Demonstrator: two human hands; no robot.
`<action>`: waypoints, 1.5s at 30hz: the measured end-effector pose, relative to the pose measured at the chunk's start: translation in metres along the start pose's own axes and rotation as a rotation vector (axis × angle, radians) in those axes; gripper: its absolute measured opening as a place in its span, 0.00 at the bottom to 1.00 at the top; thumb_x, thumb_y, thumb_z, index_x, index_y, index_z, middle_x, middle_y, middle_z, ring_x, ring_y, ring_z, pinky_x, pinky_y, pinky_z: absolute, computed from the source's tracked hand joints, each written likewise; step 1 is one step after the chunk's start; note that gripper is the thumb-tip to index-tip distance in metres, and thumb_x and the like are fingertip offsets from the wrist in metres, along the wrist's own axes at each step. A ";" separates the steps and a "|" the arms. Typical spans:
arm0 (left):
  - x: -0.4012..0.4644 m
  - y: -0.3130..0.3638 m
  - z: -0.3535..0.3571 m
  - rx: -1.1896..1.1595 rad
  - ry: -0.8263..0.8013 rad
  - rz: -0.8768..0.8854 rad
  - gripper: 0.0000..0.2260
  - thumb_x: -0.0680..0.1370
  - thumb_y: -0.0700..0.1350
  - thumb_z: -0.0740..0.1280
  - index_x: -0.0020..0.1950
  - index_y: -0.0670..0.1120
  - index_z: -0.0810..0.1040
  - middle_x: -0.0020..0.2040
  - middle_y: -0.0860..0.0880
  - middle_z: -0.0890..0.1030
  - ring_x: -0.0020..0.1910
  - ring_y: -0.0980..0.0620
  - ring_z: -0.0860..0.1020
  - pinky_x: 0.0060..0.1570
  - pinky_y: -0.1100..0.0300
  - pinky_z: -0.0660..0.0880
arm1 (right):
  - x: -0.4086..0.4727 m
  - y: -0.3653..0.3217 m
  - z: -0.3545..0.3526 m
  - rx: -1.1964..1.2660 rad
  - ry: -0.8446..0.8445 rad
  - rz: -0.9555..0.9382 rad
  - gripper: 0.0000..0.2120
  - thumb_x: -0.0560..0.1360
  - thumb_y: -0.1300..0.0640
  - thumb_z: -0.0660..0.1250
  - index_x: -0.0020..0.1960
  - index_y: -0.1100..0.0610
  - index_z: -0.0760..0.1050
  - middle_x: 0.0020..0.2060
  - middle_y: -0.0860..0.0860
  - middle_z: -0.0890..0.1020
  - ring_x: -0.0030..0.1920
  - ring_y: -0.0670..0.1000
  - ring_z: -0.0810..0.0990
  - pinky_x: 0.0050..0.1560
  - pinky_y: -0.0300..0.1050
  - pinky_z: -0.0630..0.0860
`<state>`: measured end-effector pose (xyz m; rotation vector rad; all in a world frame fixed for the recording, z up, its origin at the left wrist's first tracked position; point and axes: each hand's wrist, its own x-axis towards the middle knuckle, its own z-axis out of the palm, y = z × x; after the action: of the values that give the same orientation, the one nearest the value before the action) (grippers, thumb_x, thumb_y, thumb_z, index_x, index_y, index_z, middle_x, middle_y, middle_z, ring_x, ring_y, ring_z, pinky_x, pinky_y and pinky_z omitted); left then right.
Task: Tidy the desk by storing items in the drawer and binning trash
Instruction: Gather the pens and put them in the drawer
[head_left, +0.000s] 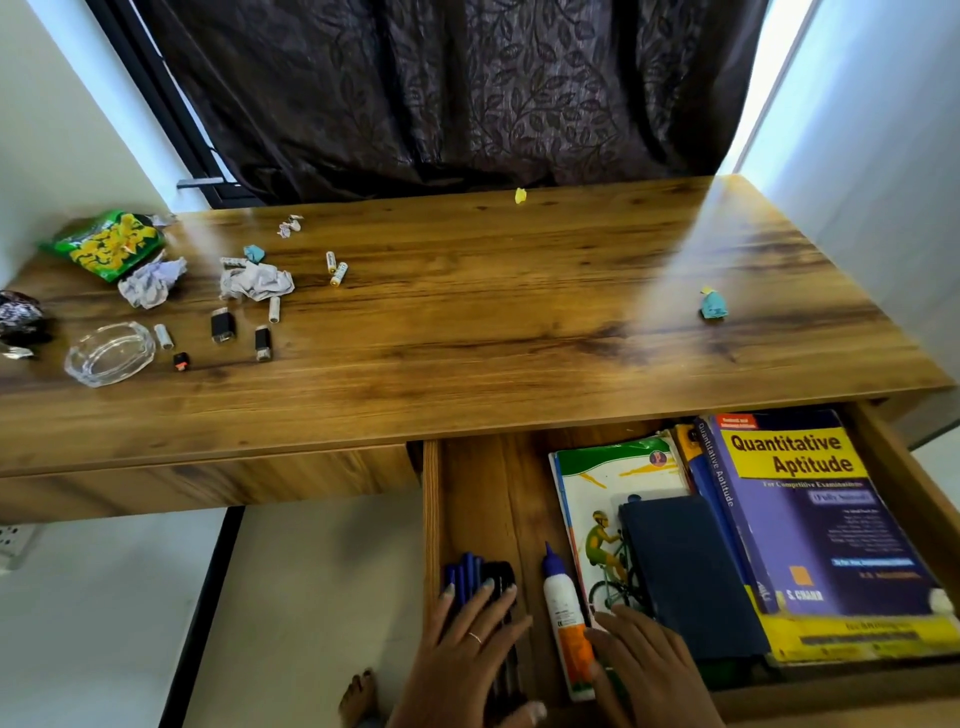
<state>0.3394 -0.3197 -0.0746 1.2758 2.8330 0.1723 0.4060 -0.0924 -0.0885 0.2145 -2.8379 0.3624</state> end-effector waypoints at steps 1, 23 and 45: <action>0.004 0.004 0.003 0.058 0.013 0.075 0.22 0.73 0.63 0.63 0.65 0.59 0.69 0.68 0.55 0.70 0.70 0.51 0.63 0.69 0.46 0.57 | 0.000 0.001 0.000 0.013 -0.002 0.012 0.25 0.79 0.41 0.45 0.47 0.46 0.80 0.47 0.45 0.84 0.56 0.45 0.72 0.53 0.42 0.67; 0.078 -0.046 -0.038 -0.111 0.136 -0.114 0.47 0.65 0.78 0.57 0.75 0.48 0.62 0.77 0.52 0.58 0.77 0.50 0.53 0.72 0.42 0.46 | 0.112 0.017 -0.020 -0.024 -0.212 -0.166 0.42 0.71 0.28 0.53 0.73 0.56 0.61 0.74 0.53 0.58 0.75 0.53 0.55 0.72 0.51 0.52; 0.173 -0.075 -0.034 0.290 0.225 -0.272 0.21 0.65 0.42 0.75 0.58 0.42 0.81 0.55 0.44 0.83 0.52 0.40 0.82 0.46 0.49 0.80 | 0.210 0.049 0.026 -0.194 0.074 -0.070 0.34 0.58 0.67 0.79 0.63 0.65 0.73 0.60 0.62 0.77 0.63 0.59 0.75 0.63 0.58 0.69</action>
<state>0.1661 -0.2422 -0.0464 0.9408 3.2849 -0.1147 0.1910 -0.0751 -0.0636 0.2540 -2.7610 0.0784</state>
